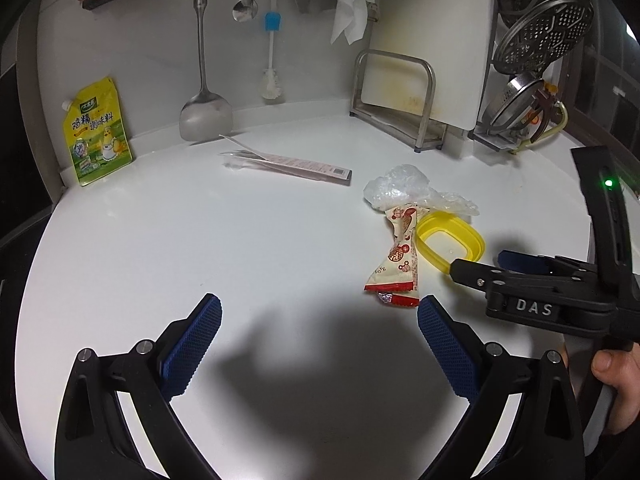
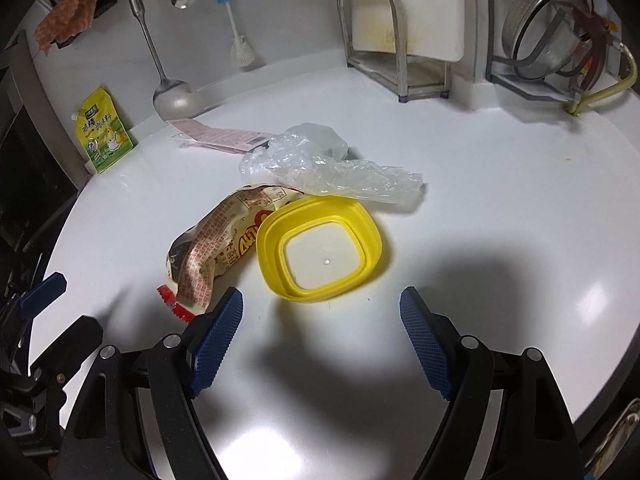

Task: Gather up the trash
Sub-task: 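Grasp the yellow plastic lid by its rim with the right tool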

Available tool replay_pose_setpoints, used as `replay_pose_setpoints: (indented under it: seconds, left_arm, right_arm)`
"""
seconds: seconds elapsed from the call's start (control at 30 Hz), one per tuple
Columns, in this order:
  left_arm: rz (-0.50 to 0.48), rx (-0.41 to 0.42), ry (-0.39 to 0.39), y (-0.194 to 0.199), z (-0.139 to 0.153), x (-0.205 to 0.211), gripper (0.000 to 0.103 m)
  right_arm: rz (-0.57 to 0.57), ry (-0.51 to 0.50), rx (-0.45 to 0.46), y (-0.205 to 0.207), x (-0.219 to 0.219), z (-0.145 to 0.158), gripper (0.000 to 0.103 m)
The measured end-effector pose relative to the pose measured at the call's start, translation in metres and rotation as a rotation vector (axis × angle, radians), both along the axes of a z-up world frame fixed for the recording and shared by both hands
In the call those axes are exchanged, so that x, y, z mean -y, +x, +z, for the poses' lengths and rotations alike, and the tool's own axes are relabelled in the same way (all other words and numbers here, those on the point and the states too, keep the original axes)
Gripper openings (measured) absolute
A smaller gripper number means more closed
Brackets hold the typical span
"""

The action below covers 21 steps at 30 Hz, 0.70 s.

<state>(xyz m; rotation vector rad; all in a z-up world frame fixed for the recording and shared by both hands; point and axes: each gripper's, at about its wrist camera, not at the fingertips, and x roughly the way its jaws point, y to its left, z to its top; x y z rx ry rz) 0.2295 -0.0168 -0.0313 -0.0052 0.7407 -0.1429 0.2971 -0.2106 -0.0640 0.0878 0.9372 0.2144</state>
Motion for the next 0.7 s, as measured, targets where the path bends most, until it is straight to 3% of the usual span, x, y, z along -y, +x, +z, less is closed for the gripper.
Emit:
replay_pose_setpoints:
  seconds: [0.57, 0.7]
  left_arm:
    - [-0.008, -0.009, -0.004, 0.006, 0.001, 0.003, 0.096]
    - [-0.007, -0.008, 0.001, 0.007, 0.001, 0.006, 0.096]
  right_arm:
    - [0.049, -0.075, -0.016, 0.033, -0.020, -0.008, 0.077]
    - [0.050, -0.101, 0.002, 0.031, -0.020, -0.008, 0.070]
